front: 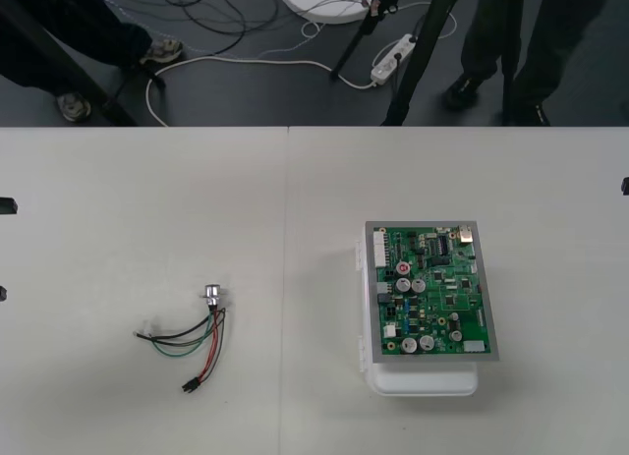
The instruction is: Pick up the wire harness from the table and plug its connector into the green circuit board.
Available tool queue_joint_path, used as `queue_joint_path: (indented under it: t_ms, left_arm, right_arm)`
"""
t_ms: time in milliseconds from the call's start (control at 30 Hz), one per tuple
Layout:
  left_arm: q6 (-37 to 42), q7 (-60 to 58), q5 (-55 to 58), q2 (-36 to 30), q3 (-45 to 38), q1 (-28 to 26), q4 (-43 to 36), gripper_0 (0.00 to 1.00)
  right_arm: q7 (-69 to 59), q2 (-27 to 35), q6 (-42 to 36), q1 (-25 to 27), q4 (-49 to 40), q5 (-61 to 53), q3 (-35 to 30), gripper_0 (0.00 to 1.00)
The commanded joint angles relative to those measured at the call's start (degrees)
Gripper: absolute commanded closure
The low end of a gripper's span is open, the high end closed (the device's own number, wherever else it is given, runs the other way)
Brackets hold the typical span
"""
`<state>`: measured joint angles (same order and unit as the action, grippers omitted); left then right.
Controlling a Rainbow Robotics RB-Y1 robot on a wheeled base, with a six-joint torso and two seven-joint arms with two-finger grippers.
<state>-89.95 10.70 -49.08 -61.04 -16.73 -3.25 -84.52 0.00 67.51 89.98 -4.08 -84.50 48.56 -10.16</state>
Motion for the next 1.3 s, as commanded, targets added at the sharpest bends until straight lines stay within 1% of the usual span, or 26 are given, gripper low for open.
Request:
queue_joint_path:
  t_ms: [33, 333, 367, 400, 600, 733, 933, 967, 1033, 1300]
  left_arm:
    - [0.12, -3.05, 0.92, 0.39, 0.56, 1.49, -1.26, 0.05]
    - [0.12, -3.05, 0.92, 0.39, 0.56, 1.49, -1.26, 0.05]
    - [-0.05, -3.14, 0.3, 2.68, 1.52, -0.8, -0.2, 0.05]
    - [-0.05, -3.32, 0.3, 3.21, 1.26, -1.15, -0.03, 0.06]
    - [-0.05, -3.85, -0.31, 2.77, -0.23, -0.8, -0.03, 0.05]
    - [-0.05, -2.7, -1.98, 2.33, -0.23, 0.35, -0.11, 0.05]
    - [-0.05, 2.66, -5.5, 2.24, -0.15, 2.45, -0.2, 0.06]
    - [-0.05, 2.83, -6.2, 2.15, -0.15, 2.89, -0.2, 0.05]
    - [-0.05, 3.19, -7.08, 2.15, -0.23, 3.33, -0.2, 0.05]
    - [-0.05, 8.46, -13.14, 0.66, -0.23, 4.83, -2.14, 0.05]
  right_arm:
    - [-1.05, 2.89, 0.02, 0.74, -1.19, -0.93, -1.97, 0.0]
    - [-1.05, 2.89, 0.02, 0.74, -1.19, -0.93, -1.97, 0.0]
    - [-1.05, 2.89, 0.02, 0.74, -1.19, -0.93, -1.97, 0.0]
    - [-1.05, 2.89, 0.02, 0.74, -1.19, -0.93, -1.97, 0.0]
    - [-1.05, 2.89, 0.02, 0.74, -1.19, -0.93, -1.97, 0.0]
    - [-1.05, 2.89, 0.02, 0.74, -1.19, -0.93, -1.97, 0.0]
    - [-1.05, 2.89, 0.02, 0.74, -1.19, -0.93, -1.97, 0.0]
    - [-1.05, -0.01, 0.02, 2.85, -0.66, -0.66, -0.04, 0.0]
    - [-1.23, -0.97, 0.02, 3.2, -0.49, -0.75, 0.05, 0.0]
    - [-1.84, -0.89, 0.02, 3.03, -0.4, -2.25, -0.39, 0.0]
